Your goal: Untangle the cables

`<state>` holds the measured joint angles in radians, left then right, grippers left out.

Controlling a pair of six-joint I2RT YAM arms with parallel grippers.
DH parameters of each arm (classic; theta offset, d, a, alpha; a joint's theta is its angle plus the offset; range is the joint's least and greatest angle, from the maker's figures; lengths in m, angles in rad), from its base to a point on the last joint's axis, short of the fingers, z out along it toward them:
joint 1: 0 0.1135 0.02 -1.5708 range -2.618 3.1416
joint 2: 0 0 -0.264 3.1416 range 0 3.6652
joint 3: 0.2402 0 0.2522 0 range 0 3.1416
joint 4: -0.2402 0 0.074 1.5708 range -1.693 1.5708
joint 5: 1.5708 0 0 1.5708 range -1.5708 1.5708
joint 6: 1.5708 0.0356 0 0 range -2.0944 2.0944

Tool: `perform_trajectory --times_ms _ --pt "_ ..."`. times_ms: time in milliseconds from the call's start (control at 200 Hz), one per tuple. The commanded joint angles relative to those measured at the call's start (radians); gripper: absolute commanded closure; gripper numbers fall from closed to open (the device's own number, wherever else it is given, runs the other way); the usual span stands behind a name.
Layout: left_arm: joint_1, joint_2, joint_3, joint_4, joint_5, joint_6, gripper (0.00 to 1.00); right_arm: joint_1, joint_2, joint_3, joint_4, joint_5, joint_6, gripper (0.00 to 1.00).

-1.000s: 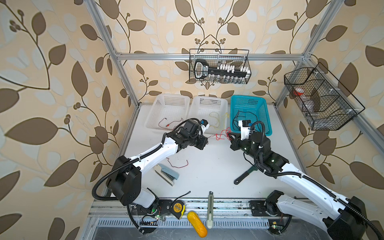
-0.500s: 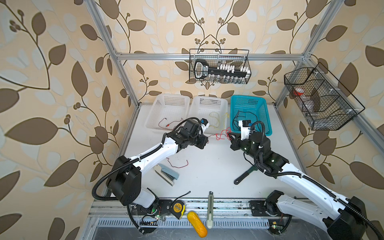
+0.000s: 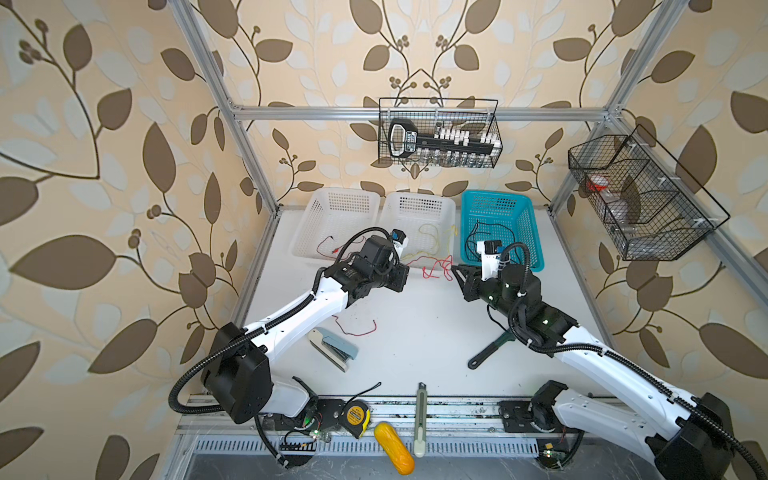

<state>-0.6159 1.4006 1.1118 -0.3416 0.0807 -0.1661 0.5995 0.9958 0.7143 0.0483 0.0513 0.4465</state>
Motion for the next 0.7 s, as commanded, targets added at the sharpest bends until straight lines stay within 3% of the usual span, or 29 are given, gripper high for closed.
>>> perform_trajectory --times_ms 0,305,505,695 --pt "-0.001 -0.033 0.067 -0.042 -0.108 -0.023 1.0 -0.003 -0.011 -0.019 0.012 -0.011 -0.008 0.71" --pt "0.101 -0.049 0.11 -0.078 -0.172 -0.073 1.0 -0.004 -0.01 -0.034 0.013 -0.022 -0.011 0.52" --pt "0.245 -0.038 0.137 -0.079 -0.223 -0.143 1.0 -0.003 0.0 -0.037 0.01 -0.044 -0.014 0.49" --pt "0.348 0.068 0.212 -0.1 -0.256 -0.178 1.0 -0.004 0.033 -0.042 0.007 -0.076 -0.01 0.48"
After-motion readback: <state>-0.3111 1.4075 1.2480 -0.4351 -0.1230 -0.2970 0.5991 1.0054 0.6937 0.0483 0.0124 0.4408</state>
